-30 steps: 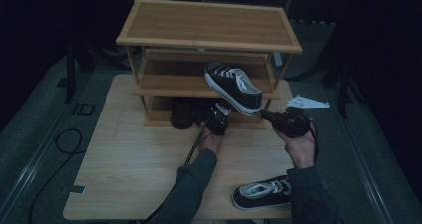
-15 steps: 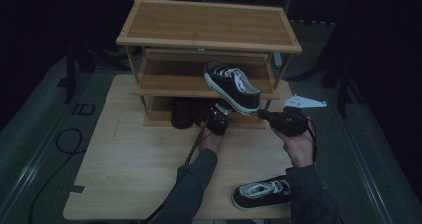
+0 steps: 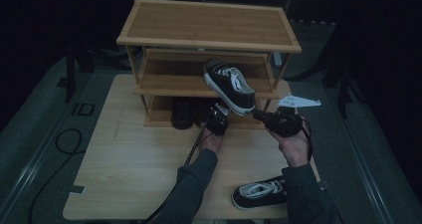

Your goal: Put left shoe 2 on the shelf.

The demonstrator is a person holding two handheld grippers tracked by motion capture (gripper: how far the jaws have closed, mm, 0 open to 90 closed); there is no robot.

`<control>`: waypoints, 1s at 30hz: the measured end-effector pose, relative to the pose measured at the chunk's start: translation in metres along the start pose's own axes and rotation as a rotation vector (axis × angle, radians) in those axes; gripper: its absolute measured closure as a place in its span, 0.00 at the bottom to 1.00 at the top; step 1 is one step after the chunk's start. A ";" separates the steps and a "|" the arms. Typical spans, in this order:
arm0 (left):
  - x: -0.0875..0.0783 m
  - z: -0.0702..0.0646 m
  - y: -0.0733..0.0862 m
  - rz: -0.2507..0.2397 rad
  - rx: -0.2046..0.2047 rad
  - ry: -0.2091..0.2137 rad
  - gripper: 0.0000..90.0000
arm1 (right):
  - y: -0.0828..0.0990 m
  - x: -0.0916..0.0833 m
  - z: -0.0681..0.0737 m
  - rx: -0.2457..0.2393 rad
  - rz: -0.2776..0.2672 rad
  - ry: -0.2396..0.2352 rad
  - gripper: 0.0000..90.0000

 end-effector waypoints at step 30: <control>0.000 0.000 0.000 -0.001 -0.002 -0.004 1.00 | -0.010 0.025 0.038 -0.031 -0.021 -0.123 1.00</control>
Point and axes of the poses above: each handheld gripper's, and its own axes: x roughly forward along the jaws, y roughly out of its underside, z roughly to its left, the point moved 8 cm from there along x, roughly forward along the jaws, and after that the axes turned 13 degrees about y, right-handed, at the moved point
